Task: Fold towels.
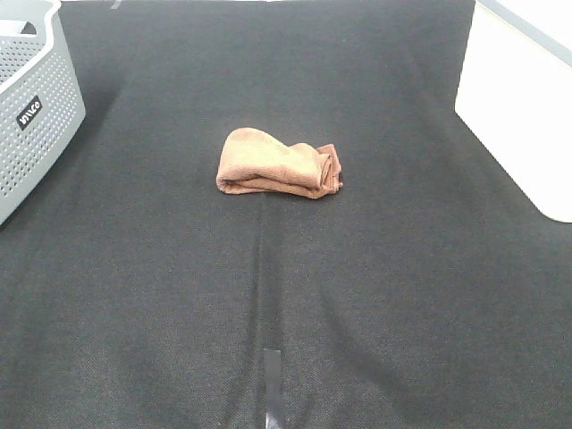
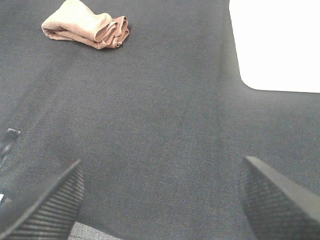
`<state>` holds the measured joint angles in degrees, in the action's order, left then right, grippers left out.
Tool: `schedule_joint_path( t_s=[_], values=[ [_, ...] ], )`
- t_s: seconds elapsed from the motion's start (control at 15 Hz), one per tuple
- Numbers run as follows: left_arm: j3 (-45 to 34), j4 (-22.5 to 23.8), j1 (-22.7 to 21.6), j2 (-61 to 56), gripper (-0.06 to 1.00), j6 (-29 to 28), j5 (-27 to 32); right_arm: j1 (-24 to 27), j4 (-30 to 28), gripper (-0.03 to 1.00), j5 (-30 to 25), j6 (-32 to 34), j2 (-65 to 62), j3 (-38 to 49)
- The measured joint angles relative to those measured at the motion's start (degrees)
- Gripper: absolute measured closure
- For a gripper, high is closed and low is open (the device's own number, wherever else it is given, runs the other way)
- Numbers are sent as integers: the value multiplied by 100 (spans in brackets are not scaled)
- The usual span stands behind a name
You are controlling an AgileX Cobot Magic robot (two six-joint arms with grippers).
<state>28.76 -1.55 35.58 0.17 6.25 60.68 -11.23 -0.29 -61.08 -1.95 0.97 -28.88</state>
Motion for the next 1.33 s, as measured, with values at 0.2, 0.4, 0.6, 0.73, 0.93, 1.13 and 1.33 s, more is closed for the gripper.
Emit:
schedule_joint_path(
  t_s=[0.2, 0.4, 0.6, 0.73, 0.93, 1.13, 1.33],
  values=[
    [0, 0, 0, 0, 37, -34, 0, 0, 29, 17, 0, 0, 0, 0],
    [0, 6, 0, 0, 37, -34, 0, 0, 29, 17, 0, 0, 0, 0],
    [0, 11, -550, -29, 37, -34, -6, 447, 29, 17, 0, 0, 0, 0],
    [0, 17, -1621, -46, 37, -34, -6, 710, 29, 17, 0, 0, 0, 0],
    [0, 34, -3048, -52, 37, -34, -6, 733, 29, 17, 0, 0, 0, 0],
    [0, 46, -3392, -52, 37, -34, -6, 733, 29, 17, 0, 0, 0, 0],
    [0, 63, -3392, -52, 37, -34, -6, 733, 29, 17, 0, 0, 0, 0]
  ],
)
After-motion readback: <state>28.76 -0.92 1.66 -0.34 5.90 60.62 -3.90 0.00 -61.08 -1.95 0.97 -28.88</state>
